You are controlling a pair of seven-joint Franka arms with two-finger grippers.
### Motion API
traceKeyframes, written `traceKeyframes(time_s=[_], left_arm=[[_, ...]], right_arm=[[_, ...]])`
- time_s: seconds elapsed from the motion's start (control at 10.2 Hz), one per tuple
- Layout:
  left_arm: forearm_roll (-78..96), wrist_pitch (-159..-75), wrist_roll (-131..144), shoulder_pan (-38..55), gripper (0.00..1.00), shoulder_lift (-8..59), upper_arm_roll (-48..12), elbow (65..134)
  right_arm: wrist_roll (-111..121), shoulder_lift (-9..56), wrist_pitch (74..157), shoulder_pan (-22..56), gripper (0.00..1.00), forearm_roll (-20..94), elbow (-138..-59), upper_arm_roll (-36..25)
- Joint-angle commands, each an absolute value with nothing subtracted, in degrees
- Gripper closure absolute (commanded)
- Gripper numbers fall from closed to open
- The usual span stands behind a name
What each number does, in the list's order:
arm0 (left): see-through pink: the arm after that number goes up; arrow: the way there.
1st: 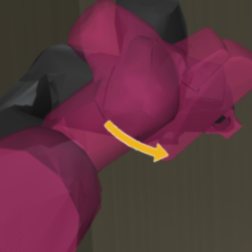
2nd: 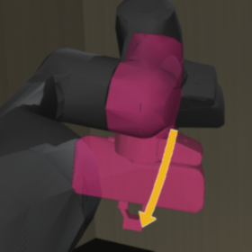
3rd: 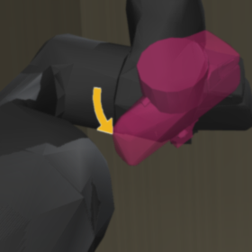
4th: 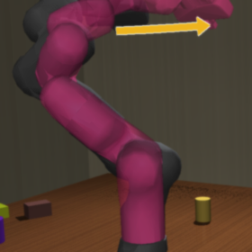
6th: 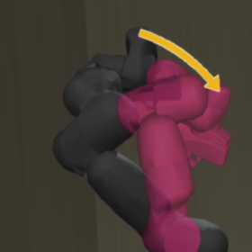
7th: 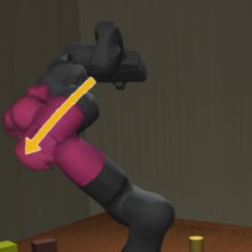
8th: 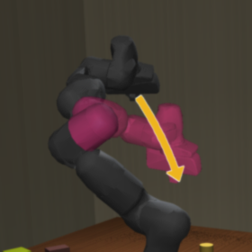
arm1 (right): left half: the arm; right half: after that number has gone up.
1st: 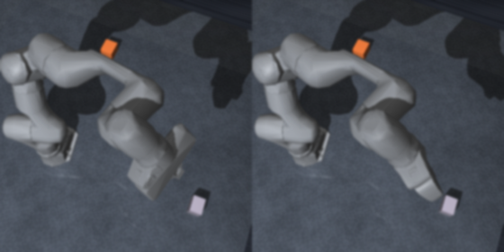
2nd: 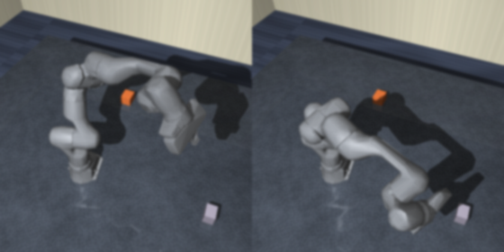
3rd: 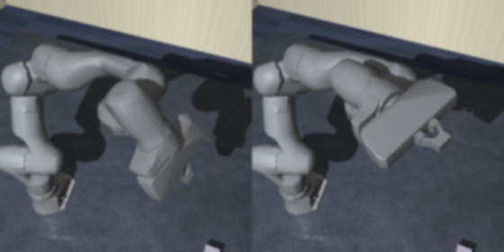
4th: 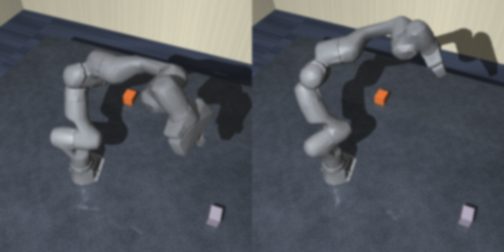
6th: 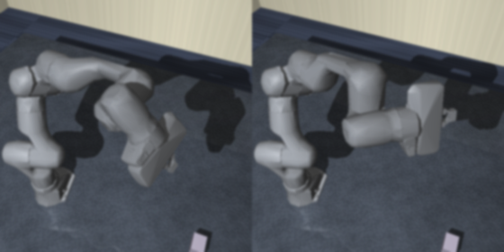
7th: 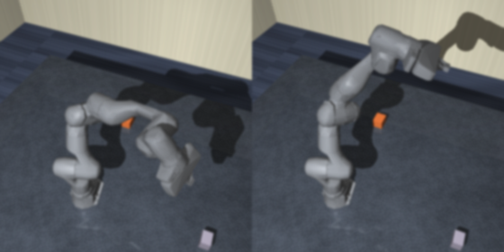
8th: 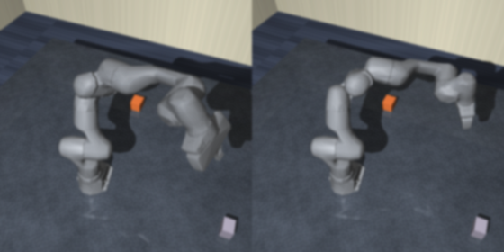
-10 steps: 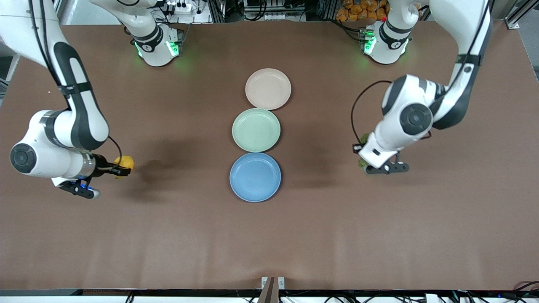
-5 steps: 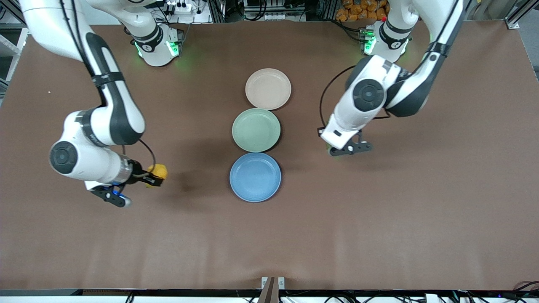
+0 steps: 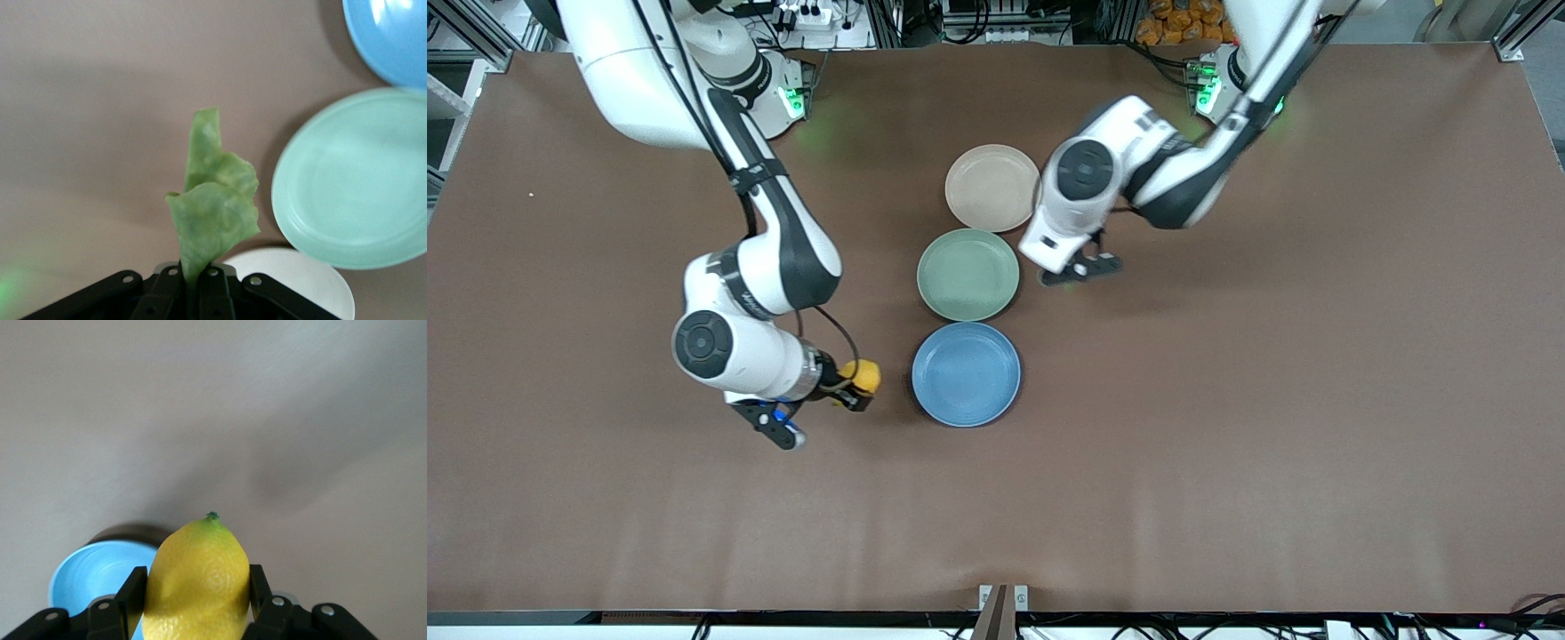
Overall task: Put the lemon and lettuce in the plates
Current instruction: 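Carry the lemon to the blue plate while the left gripper carries lettuce to cream plate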
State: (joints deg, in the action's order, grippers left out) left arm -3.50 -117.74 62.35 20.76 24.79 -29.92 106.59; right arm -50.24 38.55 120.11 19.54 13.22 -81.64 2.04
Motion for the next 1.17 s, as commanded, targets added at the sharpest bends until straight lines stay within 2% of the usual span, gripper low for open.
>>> traceKeyframes(time_s=[0.0, 0.29, 0.39, 0.68, 0.78, 0.88, 0.98, 1.07], left_arm=[[-13.14, -118.83, 76.4, 24.94, 1.0, 29.86, -34.08, 105.47], [-15.29, -122.68, 86.82, 28.82, 1.0, 34.96, -35.59, 105.38], [-16.34, -126.44, 90.93, 30.13, 1.0, 37.07, -36.2, 105.38], [-22.66, -128.76, 101.92, 32.86, 1.0, 40.68, -37.62, 105.38], [-23.72, -129.19, 104.74, 33.83, 0.96, 40.87, -37.88, 105.47], [-24.08, -129.2, 104.68, 33.49, 0.27, 40.78, -38.49, 105.38], [-25.21, -129.11, 103.98, 33.4, 0.0, 40.69, -38.58, 105.38], [-27.92, -129.11, 102.76, 32.79, 0.0, 40.0, -38.67, 105.29]], right_arm=[[-52.38, 42.08, 125.82, 20.56, 1.0, 14.59, -79.19, 4.12], [-56.76, 45.17, 132.7, 21.97, 1.0, 14.59, -78.75, 5.96], [-57.56, 46.13, 134.11, 22.32, 1.0, 14.59, -78.75, 6.32], [-60.45, 46.58, 134.21, 24.16, 1.0, 14.68, -78.75, 6.42], [-60.99, 46.67, 134.21, 24.26, 1.0, 14.68, -78.75, 7.37], [-61.26, 47.19, 134.21, 24.34, 1.0, 14.68, -78.84, 7.99], [-61.35, 47.55, 134.47, 24.61, 0.93, 14.59, -78.84, 8.0], [-61.26, 47.55, 134.56, 24.78, 0.56, 14.5, -78.92, 8.0]])
